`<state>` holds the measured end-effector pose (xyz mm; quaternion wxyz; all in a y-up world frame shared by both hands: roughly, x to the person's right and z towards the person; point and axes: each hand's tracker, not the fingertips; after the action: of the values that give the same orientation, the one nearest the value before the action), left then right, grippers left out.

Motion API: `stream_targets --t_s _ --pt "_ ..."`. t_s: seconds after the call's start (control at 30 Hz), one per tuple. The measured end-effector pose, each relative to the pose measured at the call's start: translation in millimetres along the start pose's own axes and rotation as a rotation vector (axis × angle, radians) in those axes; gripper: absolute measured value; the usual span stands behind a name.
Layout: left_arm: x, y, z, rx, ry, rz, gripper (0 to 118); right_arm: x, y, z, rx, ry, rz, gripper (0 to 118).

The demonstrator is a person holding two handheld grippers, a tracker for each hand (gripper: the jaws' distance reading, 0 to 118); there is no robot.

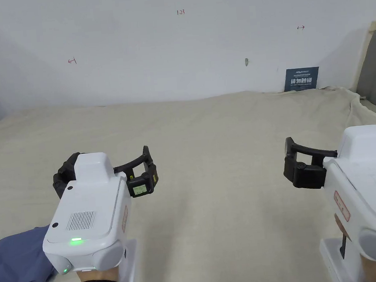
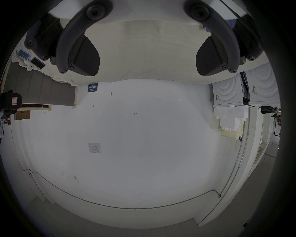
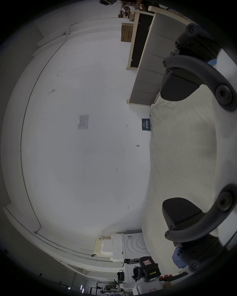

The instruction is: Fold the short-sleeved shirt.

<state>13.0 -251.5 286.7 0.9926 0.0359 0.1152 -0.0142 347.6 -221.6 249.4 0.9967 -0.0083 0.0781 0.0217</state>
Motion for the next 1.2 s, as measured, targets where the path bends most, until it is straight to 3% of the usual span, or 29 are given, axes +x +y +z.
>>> stream_targets --t_s 0.33,0.63,0.77,0.87,0.93,1.03,1.2 --pt "-0.1 1.6 0.1 0.009 0.001 0.001 118 0.4 -0.2 -1.8 -0.02 -0.008 0.011 118" --pt "-1.5 1.1 0.1 0.004 0.0 -0.002 118 -0.6 0.9 0.7 0.005 -0.025 -0.028 118" --pt "-2.5 2.3 1.4 0.006 0.001 -0.001 118 6.8 11.8 -3.5 -0.159 -0.015 -0.188 118" --pt "-3.0 2.5 1.8 0.009 0.0 0.004 118 5.6 21.6 -12.6 -0.345 -0.158 -0.273 118" --pt "-3.4 2.7 2.1 0.009 -0.001 0.008 118 7.7 26.4 -20.8 -0.452 -0.186 -0.288 117" --pt "-3.4 2.8 2.3 0.01 -0.002 0.009 118 9.1 27.1 -28.9 -0.567 -0.148 -0.265 117" --pt "-3.2 2.1 1.4 0.008 -0.002 0.004 118 3.7 19.5 -30.5 -0.54 -0.169 -0.246 117"
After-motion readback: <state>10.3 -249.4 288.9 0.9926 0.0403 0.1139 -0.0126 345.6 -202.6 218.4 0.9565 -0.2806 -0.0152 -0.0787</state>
